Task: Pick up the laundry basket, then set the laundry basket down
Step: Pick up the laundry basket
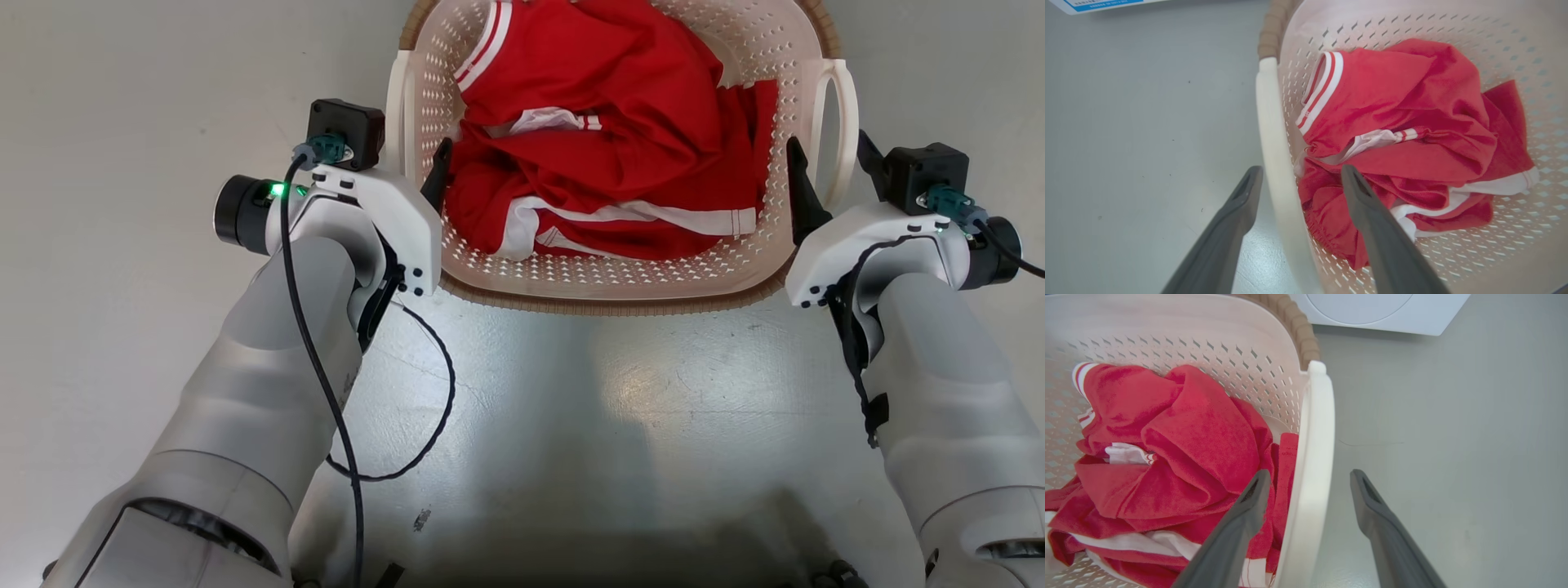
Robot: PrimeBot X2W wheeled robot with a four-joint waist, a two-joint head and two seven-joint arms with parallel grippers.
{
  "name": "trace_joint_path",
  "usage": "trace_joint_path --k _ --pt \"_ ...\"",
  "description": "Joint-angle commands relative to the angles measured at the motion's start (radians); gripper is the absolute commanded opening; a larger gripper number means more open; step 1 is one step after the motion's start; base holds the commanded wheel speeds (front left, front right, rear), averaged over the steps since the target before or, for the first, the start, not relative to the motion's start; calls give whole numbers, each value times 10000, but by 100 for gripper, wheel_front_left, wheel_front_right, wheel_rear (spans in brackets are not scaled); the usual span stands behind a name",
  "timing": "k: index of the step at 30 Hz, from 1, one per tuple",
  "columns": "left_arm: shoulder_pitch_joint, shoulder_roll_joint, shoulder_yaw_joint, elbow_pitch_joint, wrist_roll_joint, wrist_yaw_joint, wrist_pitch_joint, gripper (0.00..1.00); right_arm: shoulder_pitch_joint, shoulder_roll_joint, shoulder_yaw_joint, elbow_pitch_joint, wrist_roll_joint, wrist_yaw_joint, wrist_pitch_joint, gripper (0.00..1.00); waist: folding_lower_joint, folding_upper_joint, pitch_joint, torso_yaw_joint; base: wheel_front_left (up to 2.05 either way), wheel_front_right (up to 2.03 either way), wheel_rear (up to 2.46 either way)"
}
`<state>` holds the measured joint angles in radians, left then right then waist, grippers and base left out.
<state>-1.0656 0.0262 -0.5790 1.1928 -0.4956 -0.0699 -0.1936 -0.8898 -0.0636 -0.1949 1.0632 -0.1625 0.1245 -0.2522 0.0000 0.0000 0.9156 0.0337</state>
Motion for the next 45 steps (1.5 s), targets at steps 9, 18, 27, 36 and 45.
trace_joint_path --k 9,18,27,36,45 --pt "-218 240 -418 87 -431 209 74 100 -3 133 399 186 76 62 -95 100 0 0 142 -20 0 0 0" --pt "-400 240 -876 247 -714 283 186 100 -174 133 806 425 419 62 -95 100 0 0 165 -91 0 0 0" --pt "-471 240 -1252 418 -913 322 164 100 -135 133 937 539 516 62 -95 100 0 0 225 -127 0 0 0" --pt "-540 240 -1638 391 -1111 322 57 58 -106 133 863 663 476 62 -95 86 0 0 290 -104 0 0 0" --pt "-609 240 -1991 408 -1244 385 -37 0 -208 133 1073 973 762 62 -95 0 0 0 316 -73 0 0 0"
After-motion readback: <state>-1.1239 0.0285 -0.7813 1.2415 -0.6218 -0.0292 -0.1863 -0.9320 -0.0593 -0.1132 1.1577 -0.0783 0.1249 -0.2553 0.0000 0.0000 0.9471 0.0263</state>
